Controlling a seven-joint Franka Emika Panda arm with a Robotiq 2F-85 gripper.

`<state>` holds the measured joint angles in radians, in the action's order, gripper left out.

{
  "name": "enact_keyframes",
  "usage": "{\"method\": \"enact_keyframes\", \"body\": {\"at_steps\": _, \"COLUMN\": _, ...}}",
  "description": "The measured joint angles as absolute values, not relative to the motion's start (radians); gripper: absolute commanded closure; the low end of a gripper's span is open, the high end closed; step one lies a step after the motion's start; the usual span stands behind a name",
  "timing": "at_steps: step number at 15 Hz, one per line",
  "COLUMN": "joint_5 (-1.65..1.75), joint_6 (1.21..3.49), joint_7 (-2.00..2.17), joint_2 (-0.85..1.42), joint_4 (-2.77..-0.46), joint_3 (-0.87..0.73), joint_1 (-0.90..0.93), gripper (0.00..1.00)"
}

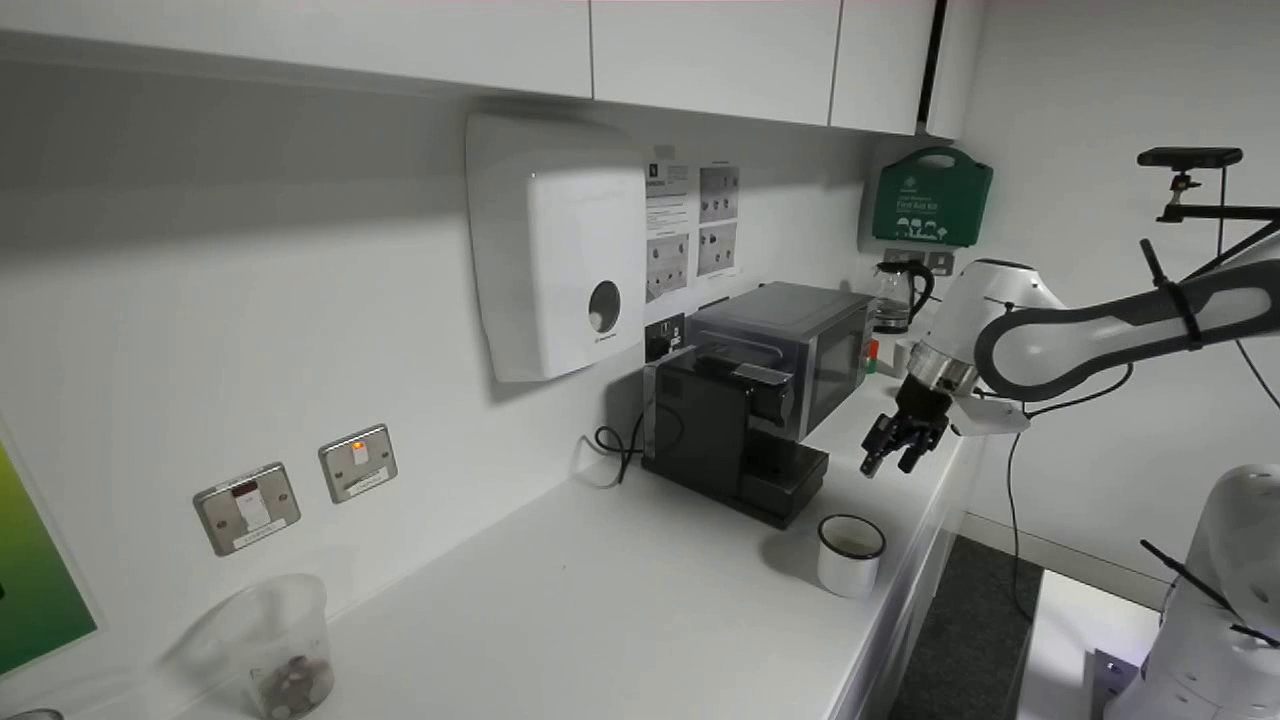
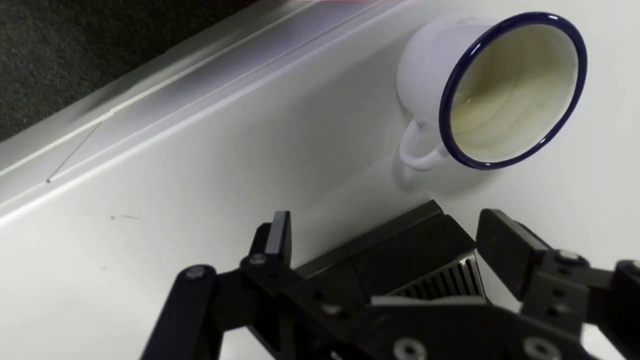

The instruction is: Put the cup on the coffee maker and then remove it and put it back on the table

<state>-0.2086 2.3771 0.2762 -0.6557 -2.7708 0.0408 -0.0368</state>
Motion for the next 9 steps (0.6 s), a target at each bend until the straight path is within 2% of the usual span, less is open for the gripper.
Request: {"method": "enact_keyframes", "body": {"at_steps": 9, "joint_5": -0.192, "joint_6": 2.504, "joint_7": -0.07, "joint_2": -0.682, "joint_4": -2.771, "joint_3": -0.054, "joint_1": 0.025, "gripper": 0.0}}
